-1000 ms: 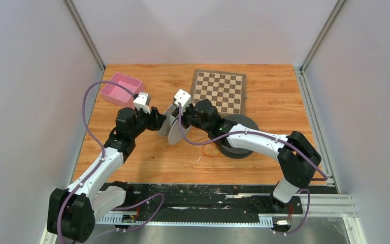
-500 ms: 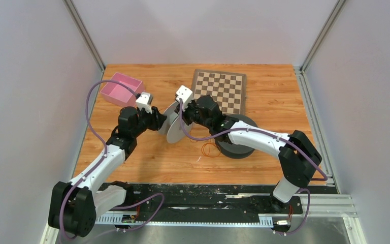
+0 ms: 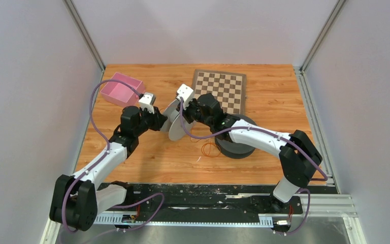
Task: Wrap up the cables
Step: Pick up the cable reel from the center of the board.
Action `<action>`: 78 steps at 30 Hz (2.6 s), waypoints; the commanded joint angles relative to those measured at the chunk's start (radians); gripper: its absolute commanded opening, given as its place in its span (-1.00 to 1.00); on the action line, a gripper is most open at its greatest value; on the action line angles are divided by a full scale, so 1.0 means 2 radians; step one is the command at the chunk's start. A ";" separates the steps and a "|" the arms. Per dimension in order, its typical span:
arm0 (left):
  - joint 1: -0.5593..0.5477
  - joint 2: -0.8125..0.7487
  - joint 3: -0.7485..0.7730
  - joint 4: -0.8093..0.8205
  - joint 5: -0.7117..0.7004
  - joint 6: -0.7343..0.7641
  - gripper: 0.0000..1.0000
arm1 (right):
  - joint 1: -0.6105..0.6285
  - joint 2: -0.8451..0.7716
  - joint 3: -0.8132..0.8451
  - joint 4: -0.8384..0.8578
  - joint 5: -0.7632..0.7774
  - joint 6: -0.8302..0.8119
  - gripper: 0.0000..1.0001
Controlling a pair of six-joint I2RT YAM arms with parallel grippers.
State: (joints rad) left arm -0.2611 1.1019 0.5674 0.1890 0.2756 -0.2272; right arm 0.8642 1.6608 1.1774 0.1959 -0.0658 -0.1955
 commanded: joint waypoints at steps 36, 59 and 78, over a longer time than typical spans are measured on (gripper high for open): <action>0.003 0.052 0.105 -0.130 0.044 0.054 -0.67 | -0.104 -0.016 -0.013 -0.063 -0.142 -0.041 -1.00; 0.002 0.053 0.120 -0.135 0.041 0.065 -0.08 | -0.104 -0.006 0.004 -0.080 -0.170 -0.043 -1.00; 0.002 0.076 0.177 -0.208 0.103 0.124 0.03 | -0.106 0.006 0.025 -0.086 -0.201 -0.044 -1.00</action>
State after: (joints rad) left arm -0.2573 1.2476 0.8986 -0.2295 0.4255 -0.0105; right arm 0.6575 1.6573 1.1782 0.0166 -0.4095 -0.2832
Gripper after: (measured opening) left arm 0.518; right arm 0.004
